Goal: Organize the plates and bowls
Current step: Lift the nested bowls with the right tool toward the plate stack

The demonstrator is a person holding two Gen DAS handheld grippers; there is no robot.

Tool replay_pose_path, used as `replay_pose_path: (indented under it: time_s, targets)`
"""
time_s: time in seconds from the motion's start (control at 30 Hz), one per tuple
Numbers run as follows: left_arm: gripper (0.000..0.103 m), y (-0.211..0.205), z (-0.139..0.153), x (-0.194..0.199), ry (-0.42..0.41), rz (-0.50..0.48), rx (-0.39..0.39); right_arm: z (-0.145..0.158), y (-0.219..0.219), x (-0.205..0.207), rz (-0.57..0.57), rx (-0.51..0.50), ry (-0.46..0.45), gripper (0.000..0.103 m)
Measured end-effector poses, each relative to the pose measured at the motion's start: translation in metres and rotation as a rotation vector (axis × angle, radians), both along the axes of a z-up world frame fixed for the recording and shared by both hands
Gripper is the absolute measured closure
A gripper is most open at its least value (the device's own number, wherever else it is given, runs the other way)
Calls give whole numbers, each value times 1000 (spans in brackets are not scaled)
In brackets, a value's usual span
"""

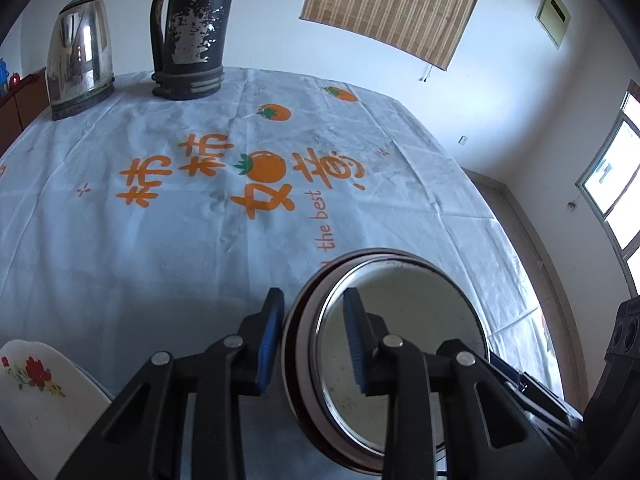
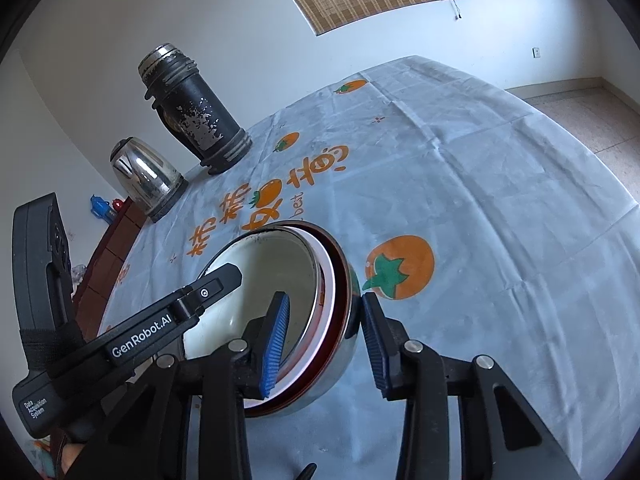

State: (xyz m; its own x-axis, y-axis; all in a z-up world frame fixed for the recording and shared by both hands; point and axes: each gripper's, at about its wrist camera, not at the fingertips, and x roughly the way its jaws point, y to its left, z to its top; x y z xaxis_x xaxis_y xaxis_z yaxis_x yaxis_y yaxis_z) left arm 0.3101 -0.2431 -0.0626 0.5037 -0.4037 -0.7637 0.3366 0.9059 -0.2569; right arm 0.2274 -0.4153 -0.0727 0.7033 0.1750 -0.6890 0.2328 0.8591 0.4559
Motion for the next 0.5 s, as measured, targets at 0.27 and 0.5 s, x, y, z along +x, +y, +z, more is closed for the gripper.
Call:
replay_pose_path:
  time_s: [0.27, 0.5]
  targets:
    - [80, -4, -11, 1, 4, -21, 42, -6, 4, 2, -2, -18, 15, 63]
    - [80, -11, -11, -5, -51, -23, 86, -6, 4, 4, -11, -33, 11, 63]
